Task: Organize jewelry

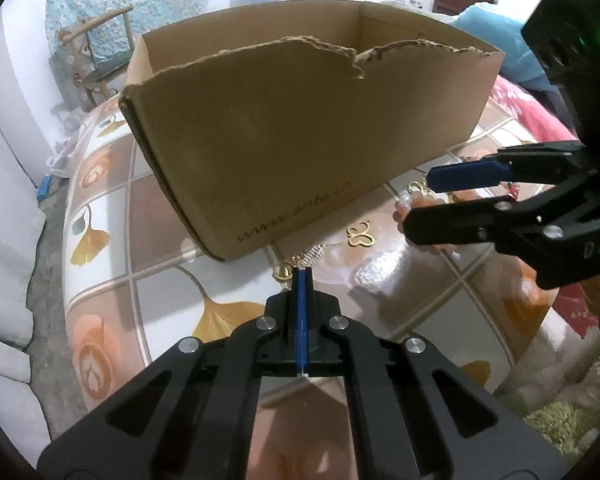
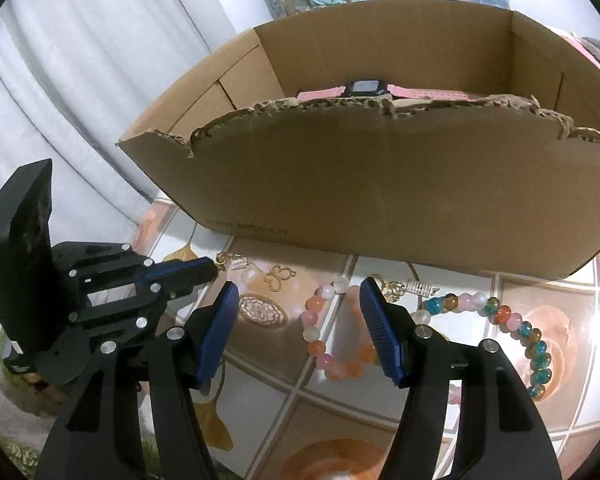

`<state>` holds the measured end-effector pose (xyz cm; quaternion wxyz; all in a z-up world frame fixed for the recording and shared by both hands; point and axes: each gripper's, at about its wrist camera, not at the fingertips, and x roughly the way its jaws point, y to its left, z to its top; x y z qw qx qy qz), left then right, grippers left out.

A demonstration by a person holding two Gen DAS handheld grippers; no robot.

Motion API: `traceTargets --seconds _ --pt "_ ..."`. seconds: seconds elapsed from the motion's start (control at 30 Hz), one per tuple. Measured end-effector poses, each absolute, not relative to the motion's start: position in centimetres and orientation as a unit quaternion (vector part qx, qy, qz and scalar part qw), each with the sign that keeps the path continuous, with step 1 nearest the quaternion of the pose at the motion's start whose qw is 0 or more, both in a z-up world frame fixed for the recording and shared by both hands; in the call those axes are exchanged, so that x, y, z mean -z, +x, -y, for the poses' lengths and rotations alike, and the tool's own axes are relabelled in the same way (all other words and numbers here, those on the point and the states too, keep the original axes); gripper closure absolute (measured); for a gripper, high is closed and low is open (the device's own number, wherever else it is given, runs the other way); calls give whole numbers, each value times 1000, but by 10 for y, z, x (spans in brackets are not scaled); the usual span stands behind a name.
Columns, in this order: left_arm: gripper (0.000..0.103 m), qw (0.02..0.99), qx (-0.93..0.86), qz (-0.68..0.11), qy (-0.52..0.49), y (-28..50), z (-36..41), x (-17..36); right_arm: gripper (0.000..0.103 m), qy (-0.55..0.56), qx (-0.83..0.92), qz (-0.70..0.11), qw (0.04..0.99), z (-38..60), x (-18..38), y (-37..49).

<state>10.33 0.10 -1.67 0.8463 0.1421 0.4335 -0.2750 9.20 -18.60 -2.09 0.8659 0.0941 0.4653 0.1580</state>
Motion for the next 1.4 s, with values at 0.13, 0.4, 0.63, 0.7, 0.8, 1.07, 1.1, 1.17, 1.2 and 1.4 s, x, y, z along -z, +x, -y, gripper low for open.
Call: traceTargets --seconds 0.13,0.4,0.63,0.7,0.8,1.07,1.1,1.17,1.2,1.4 --pt "103 854 268 -426 129 105 -4 11 42 93 -162 -466 865 181 22 97" --pt "83 848 257 -444 135 116 -3 19 42 89 -165 -466 865 177 23 96" --pt "80 845 253 -455 123 121 -5 22 42 94 -165 -465 865 179 25 97" --pt "80 844 255 -455 121 120 -6 22 42 94 -166 -465 864 180 25 97" --pt "80 842 261 -457 119 121 -7 21 42 95 -166 -466 864 182 26 97" --pt "94 839 270 -460 108 131 -13 21 42 97 -166 -465 864 181 26 98" --pt "95 838 271 -462 100 133 -15 21 42 96 -165 -464 865 181 26 98" --pt "96 839 272 -463 92 134 -16 22 42 96 -164 -464 865 182 26 97" --pt "96 839 272 -462 92 131 -17 21 42 97 -164 -464 865 182 26 97" --pt "103 842 273 -457 90 122 -20 19 42 95 -163 -465 865 183 26 94"
